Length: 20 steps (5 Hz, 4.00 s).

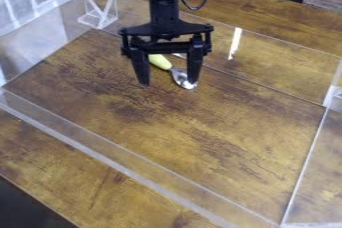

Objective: Move the green spoon to the right

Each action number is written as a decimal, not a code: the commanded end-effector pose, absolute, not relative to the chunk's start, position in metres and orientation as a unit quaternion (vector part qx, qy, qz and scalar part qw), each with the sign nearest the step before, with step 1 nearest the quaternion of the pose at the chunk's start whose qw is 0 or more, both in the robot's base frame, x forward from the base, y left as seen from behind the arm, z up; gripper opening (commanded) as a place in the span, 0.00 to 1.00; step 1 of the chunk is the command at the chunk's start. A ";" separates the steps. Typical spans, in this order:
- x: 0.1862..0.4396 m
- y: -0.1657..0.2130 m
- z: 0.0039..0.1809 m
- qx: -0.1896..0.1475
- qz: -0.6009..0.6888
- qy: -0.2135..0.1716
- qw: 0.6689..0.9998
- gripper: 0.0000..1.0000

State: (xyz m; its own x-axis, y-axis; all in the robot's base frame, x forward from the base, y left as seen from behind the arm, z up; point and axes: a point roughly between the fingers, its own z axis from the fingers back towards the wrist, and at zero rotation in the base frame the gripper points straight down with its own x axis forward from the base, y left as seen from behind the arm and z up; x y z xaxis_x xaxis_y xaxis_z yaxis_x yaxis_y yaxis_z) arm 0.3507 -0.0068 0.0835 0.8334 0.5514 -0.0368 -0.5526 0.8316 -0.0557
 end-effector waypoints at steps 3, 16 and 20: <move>0.394 0.013 0.086 -0.061 0.383 -0.048 0.921 1.00; 0.438 0.062 0.073 -0.057 0.564 -0.076 0.820 1.00; 0.441 0.070 0.050 -0.034 0.586 -0.072 0.806 0.00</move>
State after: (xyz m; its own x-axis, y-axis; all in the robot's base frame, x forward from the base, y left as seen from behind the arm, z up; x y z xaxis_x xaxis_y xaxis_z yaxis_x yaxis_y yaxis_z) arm 0.4353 0.0593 0.0302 0.3234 0.9450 0.0481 -0.9406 0.3266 -0.0924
